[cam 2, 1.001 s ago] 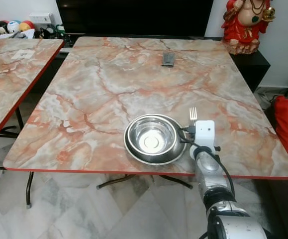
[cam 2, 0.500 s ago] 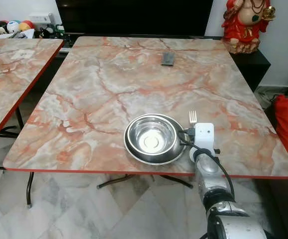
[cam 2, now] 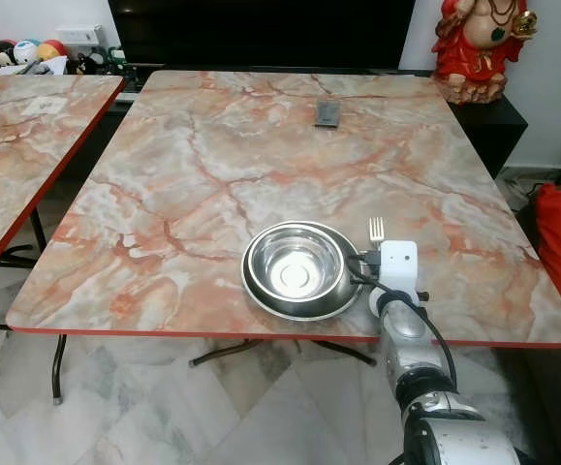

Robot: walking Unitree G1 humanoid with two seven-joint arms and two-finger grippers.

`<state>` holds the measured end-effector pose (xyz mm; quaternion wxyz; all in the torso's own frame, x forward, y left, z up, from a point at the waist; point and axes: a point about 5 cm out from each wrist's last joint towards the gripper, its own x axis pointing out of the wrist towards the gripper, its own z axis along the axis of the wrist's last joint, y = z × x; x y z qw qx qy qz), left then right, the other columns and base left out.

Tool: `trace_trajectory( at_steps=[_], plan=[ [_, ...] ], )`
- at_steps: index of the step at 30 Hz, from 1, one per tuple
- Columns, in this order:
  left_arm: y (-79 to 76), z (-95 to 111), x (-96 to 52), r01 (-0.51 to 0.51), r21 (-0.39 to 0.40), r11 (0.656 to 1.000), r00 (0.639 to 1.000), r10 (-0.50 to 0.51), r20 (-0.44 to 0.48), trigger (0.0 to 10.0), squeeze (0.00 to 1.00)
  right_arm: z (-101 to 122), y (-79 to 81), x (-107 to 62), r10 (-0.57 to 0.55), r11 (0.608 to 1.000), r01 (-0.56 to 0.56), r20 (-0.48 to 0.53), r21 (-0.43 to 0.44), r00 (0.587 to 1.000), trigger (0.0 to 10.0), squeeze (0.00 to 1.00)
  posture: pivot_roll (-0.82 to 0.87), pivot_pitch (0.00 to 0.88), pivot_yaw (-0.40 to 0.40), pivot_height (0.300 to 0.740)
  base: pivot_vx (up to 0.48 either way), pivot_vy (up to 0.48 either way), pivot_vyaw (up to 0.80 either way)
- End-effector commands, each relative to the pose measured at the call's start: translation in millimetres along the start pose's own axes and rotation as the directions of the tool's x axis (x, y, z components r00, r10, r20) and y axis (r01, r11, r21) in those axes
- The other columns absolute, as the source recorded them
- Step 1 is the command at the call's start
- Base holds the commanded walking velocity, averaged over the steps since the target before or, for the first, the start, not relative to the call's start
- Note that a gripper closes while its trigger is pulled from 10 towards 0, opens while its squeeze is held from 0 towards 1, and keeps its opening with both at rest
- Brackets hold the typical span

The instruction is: Setting the table

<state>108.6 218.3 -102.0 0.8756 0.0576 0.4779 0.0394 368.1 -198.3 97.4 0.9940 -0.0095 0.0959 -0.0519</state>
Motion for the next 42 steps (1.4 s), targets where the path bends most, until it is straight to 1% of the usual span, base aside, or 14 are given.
trace_trajectory(
  at_steps=[1,7,10,14,17,20,29,33,34,35,37,40,41,42],
  plan=[
    [3.1,-11.0,-3.3,-0.008,0.016,1.000,0.999,0.009,-0.040,10.0,0.00,2.1,0.8,1.0,-0.003,1.000,0.003,0.002,0.010,1.000,10.0,0.50,0.07,0.139,-0.001,0.740,0.000,0.000,0.00],
    [3.1,-11.0,-3.3,-0.008,0.018,1.000,0.999,0.009,-0.040,10.0,0.00,2.6,0.6,1.2,-0.005,1.000,0.005,0.005,0.011,1.000,10.0,0.47,0.07,0.139,-0.001,0.740,0.000,0.000,0.00],
    [3.1,-11.1,-3.4,-0.008,0.019,1.000,0.999,0.008,-0.040,10.0,0.00,2.7,0.5,1.1,-0.005,1.000,0.005,0.006,0.015,1.000,10.0,0.49,0.07,0.139,0.000,0.740,0.000,0.000,0.00],
    [3.1,-11.1,-3.4,-0.007,0.019,1.000,0.999,0.008,-0.040,10.0,0.00,2.4,0.7,1.1,-0.003,1.000,0.003,0.006,0.023,1.000,10.0,0.48,0.07,0.139,0.000,0.740,0.000,0.000,0.00],
    [3.2,-11.0,-3.3,-0.007,0.019,1.000,0.999,0.008,-0.040,10.0,0.00,1.4,1.4,1.1,-0.001,0.999,0.001,-0.002,0.047,1.000,10.0,0.47,0.08,0.140,0.000,0.740,0.000,0.000,0.00],
    [3.3,-10.8,-3.2,-0.008,0.019,1.000,0.999,0.009,-0.040,10.0,0.00,0.9,2.1,1.0,0.002,0.999,-0.001,-0.005,0.034,1.000,10.0,0.48,0.08,0.141,0.000,0.740,0.000,0.000,0.00],
    [3.3,-10.7,-3.2,-0.008,0.019,1.000,0.999,0.009,-0.039,10.0,0.00,-1.2,1.5,0.5,0.001,0.999,-0.001,-0.014,0.038,1.000,10.0,0.47,0.08,0.141,0.000,0.740,0.000,0.000,0.00],
    [3.4,-11.1,-3.4,-0.008,0.019,1.000,0.999,0.009,-0.040,10.0,0.00,-1.4,1.3,0.4,0.003,0.999,-0.002,-0.014,0.039,1.000,10.0,0.49,0.08,0.142,0.001,0.740,0.000,0.000,0.00],
    [3.5,-11.1,-3.4,-0.008,0.019,1.000,0.999,0.009,-0.040,10.0,0.00,-1.4,1.6,0.4,0.004,0.999,-0.004,-0.014,0.039,1.000,10.0,0.58,0.08,0.142,0.001,0.740,0.000,0.000,0.00],
    [3.5,-11.1,-3.4,-0.008,0.019,1.000,0.999,0.009,-0.040,10.0,0.00,-1.4,1.8,0.4,0.006,0.999,-0.005,-0.014,0.039,1.000,10.0,0.81,0.08,0.142,0.001,0.740,0.000,0.000,0.00],
    [3.5,-11.1,-3.4,-0.008,0.019,1.000,0.999,0.009,-0.040,10.0,0.00,-1.3,1.8,0.4,0.006,0.999,-0.005,-0.013,0.039,1.000,10.0,0.81,0.08,0.142,0.001,0.740,0.000,0.000,0.00],
    [3.6,-11.1,-3.4,-0.009,0.019,1.000,0.999,0.009,-0.040,10.0,0.00,-1.1,1.8,0.5,0.005,0.999,-0.004,-0.013,0.035,1.000,10.0,0.78,0.08,0.142,0.001,0.740,0.000,0.000,0.00],
    [3.6,-11.1,-3.4,-0.009,0.019,1.000,0.999,0.010,-0.040,10.0,0.00,-1.0,1.8,0.5,0.005,0.999,-0.004,-0.013,0.035,1.000,10.0,0.75,0.08,0.142,0.001,0.740,0.000,0.000,0.00],
    [3.6,-11.1,-3.4,-0.009,0.019,1.000,0.999,0.010,-0.040,10.0,0.00,-1.0,1.8,0.5,0.005,0.999,-0.004,-0.013,0.035,1.000,10.0,0.75,0.08,0.142,0.001,0.740,0.000,0.000,0.00]
  ],
)
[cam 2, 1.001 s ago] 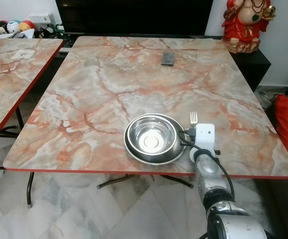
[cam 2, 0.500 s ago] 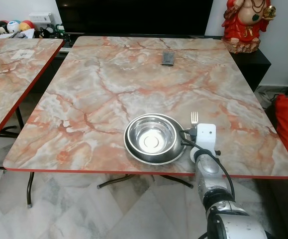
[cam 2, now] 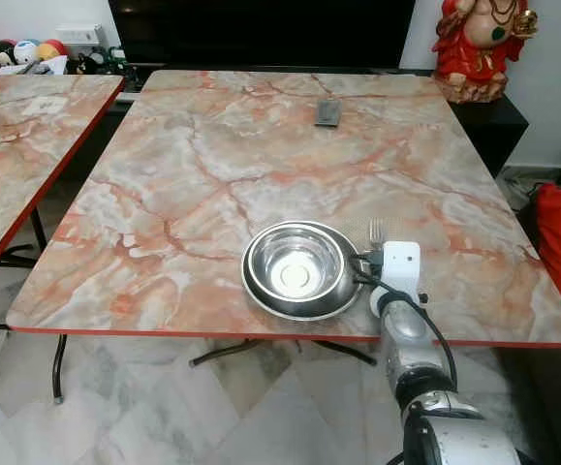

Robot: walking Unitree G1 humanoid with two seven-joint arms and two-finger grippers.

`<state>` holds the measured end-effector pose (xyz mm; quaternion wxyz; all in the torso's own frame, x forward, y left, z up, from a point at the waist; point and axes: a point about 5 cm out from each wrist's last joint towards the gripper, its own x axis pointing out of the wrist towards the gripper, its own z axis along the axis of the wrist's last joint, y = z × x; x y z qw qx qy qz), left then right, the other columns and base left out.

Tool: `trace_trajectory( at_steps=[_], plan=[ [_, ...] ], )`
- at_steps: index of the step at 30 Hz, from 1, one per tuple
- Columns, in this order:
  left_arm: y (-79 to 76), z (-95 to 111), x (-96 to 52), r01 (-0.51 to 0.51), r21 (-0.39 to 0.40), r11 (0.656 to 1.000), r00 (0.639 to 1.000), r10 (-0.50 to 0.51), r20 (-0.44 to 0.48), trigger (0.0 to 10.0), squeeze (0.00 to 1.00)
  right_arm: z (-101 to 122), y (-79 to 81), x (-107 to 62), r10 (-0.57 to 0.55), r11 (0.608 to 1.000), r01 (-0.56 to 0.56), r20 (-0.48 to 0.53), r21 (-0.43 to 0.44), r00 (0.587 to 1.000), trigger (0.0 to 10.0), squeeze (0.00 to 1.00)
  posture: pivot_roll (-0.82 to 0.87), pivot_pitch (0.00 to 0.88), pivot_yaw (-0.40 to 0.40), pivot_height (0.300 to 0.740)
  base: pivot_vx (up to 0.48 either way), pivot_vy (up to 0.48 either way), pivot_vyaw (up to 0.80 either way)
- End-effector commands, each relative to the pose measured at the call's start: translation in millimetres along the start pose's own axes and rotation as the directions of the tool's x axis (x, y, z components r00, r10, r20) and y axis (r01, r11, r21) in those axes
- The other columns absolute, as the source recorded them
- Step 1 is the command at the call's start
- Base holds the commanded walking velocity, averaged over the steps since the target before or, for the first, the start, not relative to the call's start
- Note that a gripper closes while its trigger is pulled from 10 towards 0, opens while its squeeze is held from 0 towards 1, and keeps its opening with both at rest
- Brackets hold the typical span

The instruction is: Setting the table

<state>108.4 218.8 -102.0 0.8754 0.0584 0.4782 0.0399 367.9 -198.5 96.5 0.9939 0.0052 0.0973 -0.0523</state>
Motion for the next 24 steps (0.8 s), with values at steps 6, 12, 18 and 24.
trace_trajectory(
  at_steps=[6,12,18,24],
  plan=[
    [3.0,-10.8,-3.2,-0.007,0.016,1.000,0.999,0.007,-0.039,10.0,0.00,1.3,1.7,0.9,0.001,1.000,-0.001,-0.005,0.000,1.000,10.0,0.13,0.07,0.142,-0.001,0.740,0.000,0.000,0.00],
    [2.9,-10.7,-3.2,-0.006,0.015,1.000,0.999,0.007,-0.039,10.0,0.00,2.7,1.1,1.3,-0.001,1.000,0.001,0.000,-0.001,1.000,10.0,0.00,0.07,0.142,-0.001,0.740,0.000,0.000,0.00],
    [2.5,-10.6,-3.2,-0.005,0.016,1.000,0.999,0.006,-0.039,10.0,0.00,4.0,1.0,1.7,-0.007,1.000,0.007,0.005,0.006,1.000,10.0,0.00,0.07,0.141,-0.002,0.740,0.000,0.000,0.00],
    [2.4,-10.5,-3.1,-0.005,0.014,1.000,0.999,0.006,-0.038,10.0,0.00,3.5,1.5,1.6,-0.019,1.000,0.019,0.003,0.023,1.000,10.0,0.00,0.08,0.141,-0.003,0.740,0.000,0.000,0.00]
  ],
)
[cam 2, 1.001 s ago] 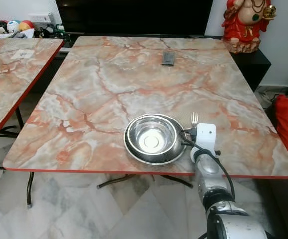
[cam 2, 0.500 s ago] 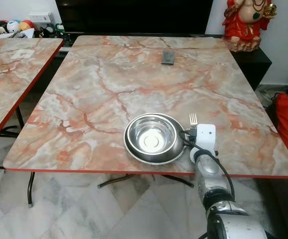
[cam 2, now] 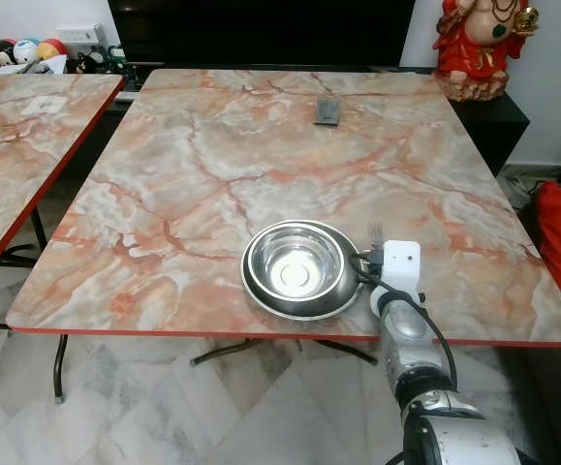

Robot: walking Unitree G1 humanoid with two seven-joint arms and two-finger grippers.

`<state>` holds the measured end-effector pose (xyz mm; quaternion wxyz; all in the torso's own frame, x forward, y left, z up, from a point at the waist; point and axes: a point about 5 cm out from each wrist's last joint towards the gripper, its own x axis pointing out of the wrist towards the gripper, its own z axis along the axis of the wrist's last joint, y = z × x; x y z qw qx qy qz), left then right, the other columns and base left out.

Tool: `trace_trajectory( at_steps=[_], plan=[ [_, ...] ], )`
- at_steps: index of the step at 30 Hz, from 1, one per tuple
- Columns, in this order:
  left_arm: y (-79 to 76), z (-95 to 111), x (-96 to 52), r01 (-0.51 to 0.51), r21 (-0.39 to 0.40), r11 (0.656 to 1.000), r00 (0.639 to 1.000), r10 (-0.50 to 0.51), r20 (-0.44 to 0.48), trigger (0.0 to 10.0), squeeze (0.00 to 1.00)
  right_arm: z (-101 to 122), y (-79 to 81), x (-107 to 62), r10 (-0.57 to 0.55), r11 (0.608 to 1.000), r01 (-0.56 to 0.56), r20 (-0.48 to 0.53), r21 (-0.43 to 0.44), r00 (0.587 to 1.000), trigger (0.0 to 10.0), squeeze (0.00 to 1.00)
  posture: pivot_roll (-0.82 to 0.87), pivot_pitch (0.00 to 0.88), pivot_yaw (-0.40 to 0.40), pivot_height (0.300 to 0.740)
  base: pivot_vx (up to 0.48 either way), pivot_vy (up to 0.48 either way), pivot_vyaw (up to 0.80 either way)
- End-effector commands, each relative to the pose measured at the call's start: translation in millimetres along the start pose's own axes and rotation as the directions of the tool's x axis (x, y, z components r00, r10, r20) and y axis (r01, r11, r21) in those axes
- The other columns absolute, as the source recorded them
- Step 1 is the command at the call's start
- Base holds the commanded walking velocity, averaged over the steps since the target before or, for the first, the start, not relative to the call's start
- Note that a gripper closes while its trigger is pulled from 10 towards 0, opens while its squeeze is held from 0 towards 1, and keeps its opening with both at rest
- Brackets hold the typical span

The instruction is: Setting the table

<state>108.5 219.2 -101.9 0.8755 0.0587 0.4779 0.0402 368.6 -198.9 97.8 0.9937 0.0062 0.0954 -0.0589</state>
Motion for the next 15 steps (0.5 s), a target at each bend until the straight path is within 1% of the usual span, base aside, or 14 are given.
trace_trajectory(
  at_steps=[1,15],
  plan=[
    [2.1,-10.7,-3.1,-0.005,0.014,1.000,0.999,0.005,-0.039,10.0,0.00,2.3,1.9,1.2,-0.009,1.000,0.009,0.000,0.023,1.000,10.0,0.00,0.08,0.141,-0.003,0.740,0.000,0.000,0.00],
    [1.3,-10.6,-3.1,-0.002,0.012,1.000,0.999,0.002,-0.039,10.0,0.00,10.0,2.2,3.4,-0.024,0.998,0.023,0.021,0.063,0.999,10.0,0.00,0.07,0.139,-0.006,0.740,0.000,0.000,0.00]
  ],
)
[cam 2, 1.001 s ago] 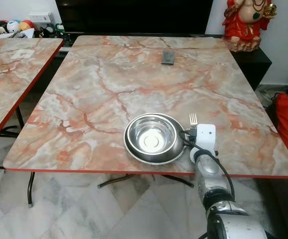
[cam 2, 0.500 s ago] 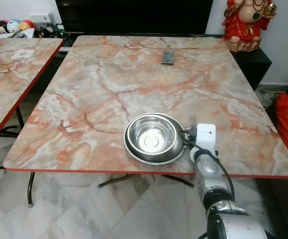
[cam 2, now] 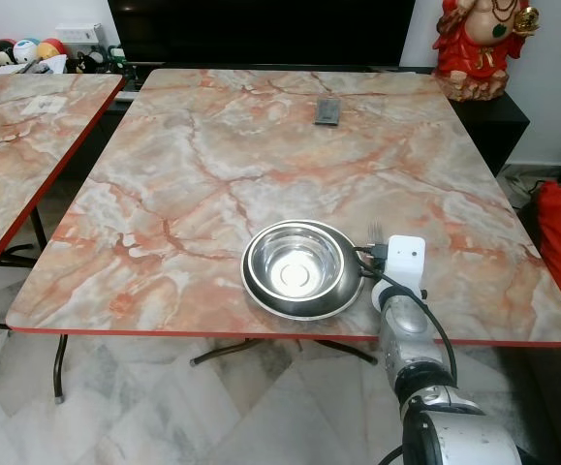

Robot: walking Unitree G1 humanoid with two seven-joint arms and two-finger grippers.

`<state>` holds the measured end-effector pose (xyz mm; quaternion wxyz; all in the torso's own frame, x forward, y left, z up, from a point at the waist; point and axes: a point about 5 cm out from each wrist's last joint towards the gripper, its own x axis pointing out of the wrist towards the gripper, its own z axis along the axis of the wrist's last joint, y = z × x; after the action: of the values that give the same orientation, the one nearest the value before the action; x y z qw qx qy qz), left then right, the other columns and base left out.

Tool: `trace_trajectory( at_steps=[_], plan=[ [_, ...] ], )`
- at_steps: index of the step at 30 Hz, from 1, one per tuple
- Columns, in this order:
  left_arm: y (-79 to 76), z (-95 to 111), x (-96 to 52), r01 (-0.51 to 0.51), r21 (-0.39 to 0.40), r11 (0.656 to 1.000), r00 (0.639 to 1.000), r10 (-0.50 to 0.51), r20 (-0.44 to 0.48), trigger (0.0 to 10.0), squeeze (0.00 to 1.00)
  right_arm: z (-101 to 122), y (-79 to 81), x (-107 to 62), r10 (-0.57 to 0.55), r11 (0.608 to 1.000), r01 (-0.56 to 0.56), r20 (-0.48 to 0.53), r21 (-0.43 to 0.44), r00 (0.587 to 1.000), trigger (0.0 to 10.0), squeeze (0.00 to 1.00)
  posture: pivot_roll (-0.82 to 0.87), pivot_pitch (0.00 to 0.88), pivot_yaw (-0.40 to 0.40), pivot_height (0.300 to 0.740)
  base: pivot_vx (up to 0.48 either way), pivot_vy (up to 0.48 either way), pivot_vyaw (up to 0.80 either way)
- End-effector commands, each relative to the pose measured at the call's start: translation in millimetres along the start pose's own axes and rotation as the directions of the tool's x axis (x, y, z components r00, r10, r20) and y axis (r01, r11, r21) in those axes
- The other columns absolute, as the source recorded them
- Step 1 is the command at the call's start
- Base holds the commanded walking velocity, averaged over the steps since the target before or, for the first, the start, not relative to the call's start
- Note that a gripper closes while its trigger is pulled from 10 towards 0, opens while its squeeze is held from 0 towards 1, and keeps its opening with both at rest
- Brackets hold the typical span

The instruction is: Setting the table

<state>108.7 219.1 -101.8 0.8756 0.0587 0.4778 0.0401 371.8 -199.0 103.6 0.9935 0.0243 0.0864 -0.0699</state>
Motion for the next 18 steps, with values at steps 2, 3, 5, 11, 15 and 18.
trace_trajectory(
  at_steps=[2,3,5,11,15,18],
  plan=[
    [1.1,-11,-3.1,-0.001,0.012,1.000,0.999,0.002,-0.039,10.0,0.00,6,1.4,1.6,-0.014,1.000,0.013,0.026,0.027,1.000,10.0,0.00,0.07,0.138,-0.006,0.740,0.000,0.000,0.00],
    [1.0,-11,-3.1,-0.002,0.011,1.000,0.999,0.002,-0.039,10.0,0.00,9,0.9,1.8,-0.019,0.999,0.018,0.041,0.032,0.999,10.0,0.00,0.07,0.138,-0.007,0.740,0.000,0.000,0.00],
    [0.8,-11,-3.0,-0.002,0.011,1.000,0.999,0.002,-0.039,10.0,0.00,13,-0.1,2.4,-0.027,0.999,0.024,0.069,0.038,0.997,10.0,0.00,0.07,0.138,-0.008,0.740,0.000,0.000,0.00],
    [0.4,-11,-3.0,-0.001,0.009,1.000,0.999,0.002,-0.038,10.0,0.00,23,1.3,3.5,-0.022,0.999,0.017,0.123,0.044,0.992,10.0,0.00,0.07,0.136,-0.009,0.740,0.000,0.000,0.00],
    [0.3,-11,-3.1,0.000,0.007,1.000,0.999,0.000,-0.038,10.0,0.00,40,-0.1,3.1,-0.039,0.997,0.022,0.232,0.077,0.972,10.0,0.00,0.06,0.128,-0.013,0.740,0.000,0.000,0.00],
    [0.0,-11,-3.3,0.000,0.004,1.000,0.999,0.000,-0.038,10.0,0.00,50,-1.6,1.4,-0.044,0.997,0.022,0.305,0.076,0.951,10.0,0.00,0.06,0.124,-0.014,0.740,0.000,0.000,0.00]
  ],
)
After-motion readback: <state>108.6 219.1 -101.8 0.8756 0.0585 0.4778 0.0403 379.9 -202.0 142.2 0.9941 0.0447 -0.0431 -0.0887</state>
